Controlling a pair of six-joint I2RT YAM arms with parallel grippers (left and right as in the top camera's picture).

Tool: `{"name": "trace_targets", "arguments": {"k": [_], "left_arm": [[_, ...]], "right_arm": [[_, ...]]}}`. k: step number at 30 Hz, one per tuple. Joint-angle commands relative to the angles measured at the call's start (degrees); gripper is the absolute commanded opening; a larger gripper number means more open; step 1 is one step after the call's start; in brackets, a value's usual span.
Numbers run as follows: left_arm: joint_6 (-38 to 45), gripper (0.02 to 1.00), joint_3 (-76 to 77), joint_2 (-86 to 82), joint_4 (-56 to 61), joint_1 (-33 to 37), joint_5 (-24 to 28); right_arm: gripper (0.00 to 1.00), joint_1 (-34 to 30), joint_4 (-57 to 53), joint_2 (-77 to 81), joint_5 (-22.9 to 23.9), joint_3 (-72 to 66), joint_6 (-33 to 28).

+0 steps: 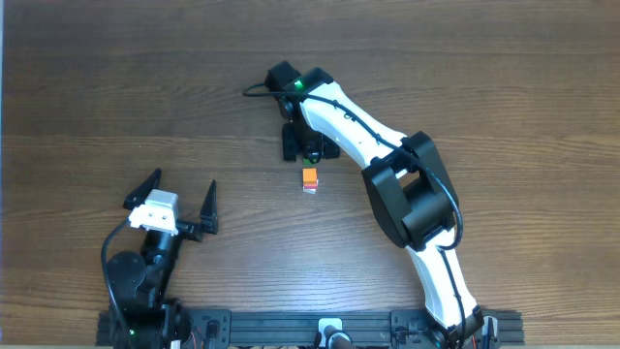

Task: Stack Cubes

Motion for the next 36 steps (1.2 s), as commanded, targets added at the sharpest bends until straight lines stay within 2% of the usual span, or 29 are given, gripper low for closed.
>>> {"name": "trace_targets", "arguments": {"k": [1, 5, 16, 20, 36], "left_arm": [[0.79, 0.998, -0.37, -0.31, 0.07, -0.28, -0.04], [0.81, 0.996, -0.37, -0.31, 0.07, -0.28, -0.04], [0.81, 0.996, -0.35, -0.31, 0.07, -0.28, -0.04], [0.81, 0.996, -0.37, -0.31, 0.07, -0.28, -0.04], [0.81, 0.998, -0.37, -0.31, 0.07, -0.28, -0.04]], "right_arm": [[0.524, 0.66, 0.11, 0.74, 1.29, 1.01, 1.33], [0.461, 0.87, 0.15, 0.74, 1.29, 1.01, 1.36], [0.371, 1.07, 0.13, 0.74, 1.31, 1.01, 1.77], [0.281, 1.14, 0.15, 0.74, 1.31, 1.01, 1.77], [0.049, 1.03, 0.55, 0.72, 1.36, 1.03, 2.21]]}}
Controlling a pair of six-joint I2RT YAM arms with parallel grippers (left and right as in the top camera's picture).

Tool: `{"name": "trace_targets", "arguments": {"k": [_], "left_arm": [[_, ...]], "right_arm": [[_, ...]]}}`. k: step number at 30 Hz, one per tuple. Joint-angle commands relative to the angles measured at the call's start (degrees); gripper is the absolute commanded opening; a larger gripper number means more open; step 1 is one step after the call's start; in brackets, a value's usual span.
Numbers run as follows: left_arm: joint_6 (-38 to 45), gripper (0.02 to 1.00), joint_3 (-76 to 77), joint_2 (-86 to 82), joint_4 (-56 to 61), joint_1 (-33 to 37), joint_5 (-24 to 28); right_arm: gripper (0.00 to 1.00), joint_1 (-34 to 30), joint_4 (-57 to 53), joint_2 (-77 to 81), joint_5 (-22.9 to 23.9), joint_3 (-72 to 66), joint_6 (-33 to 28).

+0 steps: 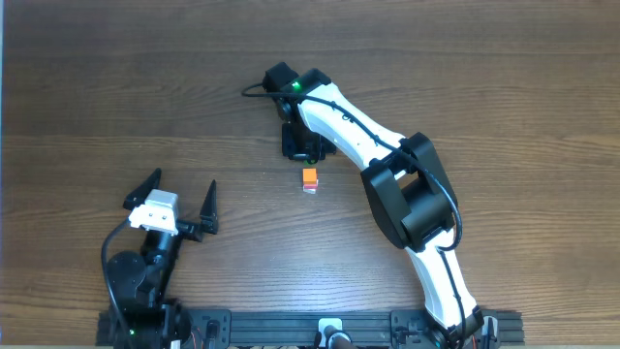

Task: Stack Cubes

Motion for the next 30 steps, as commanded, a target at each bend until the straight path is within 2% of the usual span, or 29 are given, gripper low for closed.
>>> {"name": "trace_targets", "arguments": {"k": [1, 4, 19, 30], "left_arm": [[0.81, 0.998, -0.37, -0.31, 0.07, -0.28, -0.07], [0.81, 0.996, -0.37, -0.31, 0.07, -0.28, -0.07], [0.79, 0.998, -0.37, -0.31, 0.07, -0.28, -0.07], [0.79, 0.996, -0.37, -0.31, 0.07, -0.28, -0.07]], "right_arm": [[0.029, 0.50, 0.63, 0.70, 0.96, 0.94, 0.26], [0.009, 0.22, 0.35, 0.66, 0.96, 2.16, 0.22], [0.009, 0.33, -15.19, -1.90, 3.85, 18.62, -0.42], [0.012, 5.95, -26.80, -11.80, 4.83, 18.64, 1.29]]}}
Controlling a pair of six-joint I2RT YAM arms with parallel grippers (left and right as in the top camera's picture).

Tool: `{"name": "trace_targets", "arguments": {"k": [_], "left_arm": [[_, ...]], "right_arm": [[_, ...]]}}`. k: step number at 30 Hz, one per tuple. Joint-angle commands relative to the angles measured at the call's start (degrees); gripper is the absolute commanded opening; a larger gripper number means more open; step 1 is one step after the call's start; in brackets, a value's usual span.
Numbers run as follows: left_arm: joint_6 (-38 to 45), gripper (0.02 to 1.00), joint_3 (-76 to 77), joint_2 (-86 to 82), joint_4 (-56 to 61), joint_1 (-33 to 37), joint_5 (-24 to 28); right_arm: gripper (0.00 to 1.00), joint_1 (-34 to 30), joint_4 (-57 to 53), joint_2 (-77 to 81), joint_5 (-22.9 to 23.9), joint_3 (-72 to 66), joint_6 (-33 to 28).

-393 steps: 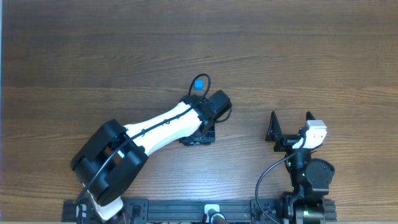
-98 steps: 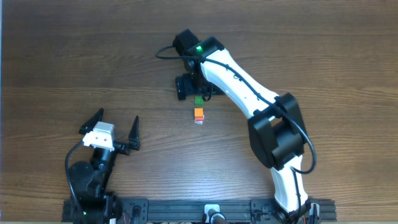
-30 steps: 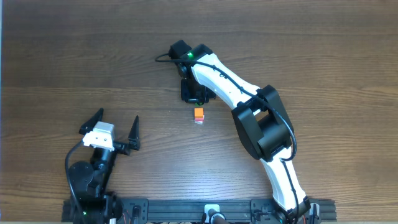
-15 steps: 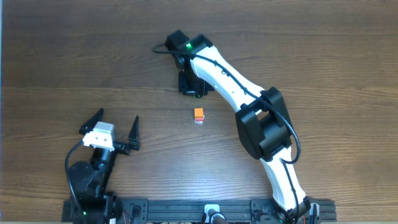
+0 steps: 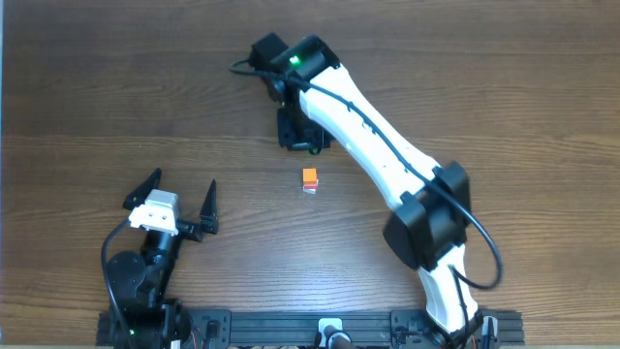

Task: Stack Cubes

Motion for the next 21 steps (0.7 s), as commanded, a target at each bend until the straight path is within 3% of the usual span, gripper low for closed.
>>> {"name": "trace_targets", "arguments": {"k": [1, 8, 21], "left_arm": [[0.81, 1.000, -0.37, -0.31, 0.07, -0.28, -0.04], [0.81, 0.996, -0.37, -0.31, 0.07, -0.28, -0.04], [0.81, 0.998, -0.37, -0.31, 0.07, -0.28, -0.04]], "right_arm": [[0.012, 3.37, -3.04, -4.74, 1.14, 1.16, 2.12], [0.009, 5.86, -2.19, -4.74, -0.83, -2.34, 3.50], [0.012, 3.87, 5.11, -4.74, -2.78, -10.97, 7.61]]}}
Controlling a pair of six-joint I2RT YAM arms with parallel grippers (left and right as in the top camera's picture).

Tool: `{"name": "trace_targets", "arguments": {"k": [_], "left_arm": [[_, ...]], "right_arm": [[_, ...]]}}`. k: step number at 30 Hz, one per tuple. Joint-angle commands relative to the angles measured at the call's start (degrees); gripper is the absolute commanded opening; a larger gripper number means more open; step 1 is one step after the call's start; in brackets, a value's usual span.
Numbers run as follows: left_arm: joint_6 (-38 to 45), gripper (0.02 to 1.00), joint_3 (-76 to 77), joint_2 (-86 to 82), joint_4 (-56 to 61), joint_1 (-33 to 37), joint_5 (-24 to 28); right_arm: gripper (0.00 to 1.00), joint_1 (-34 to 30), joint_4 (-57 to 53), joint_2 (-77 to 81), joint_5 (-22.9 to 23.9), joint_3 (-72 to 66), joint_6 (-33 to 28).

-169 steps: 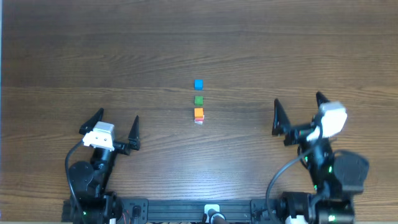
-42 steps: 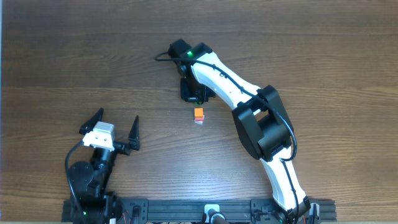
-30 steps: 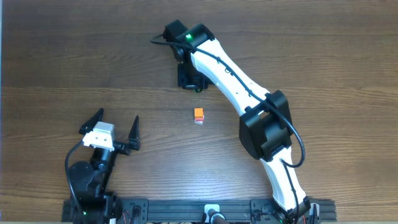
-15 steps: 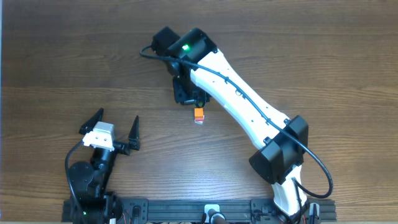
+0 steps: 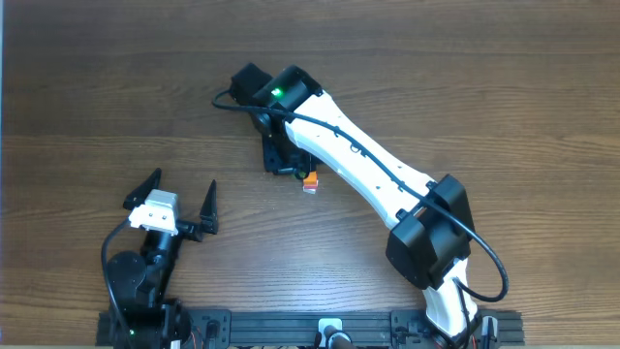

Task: Stack Cubes

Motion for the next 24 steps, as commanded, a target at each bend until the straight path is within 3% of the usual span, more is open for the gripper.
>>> {"name": "trace_targets", "arguments": {"k": [1, 24], "left_arm": [[0.81, 0.998, -0.37, -0.31, 0.07, -0.28, -0.04], [0.81, 0.996, -0.37, -0.31, 0.07, -0.28, -0.04]], "right_arm": [[0.009, -1.51, 0.04, -0.42, -0.33, -1.49, 3.50], [0.012, -4.85, 4.72, -3.28, -2.54, -9.44, 3.26]]}}
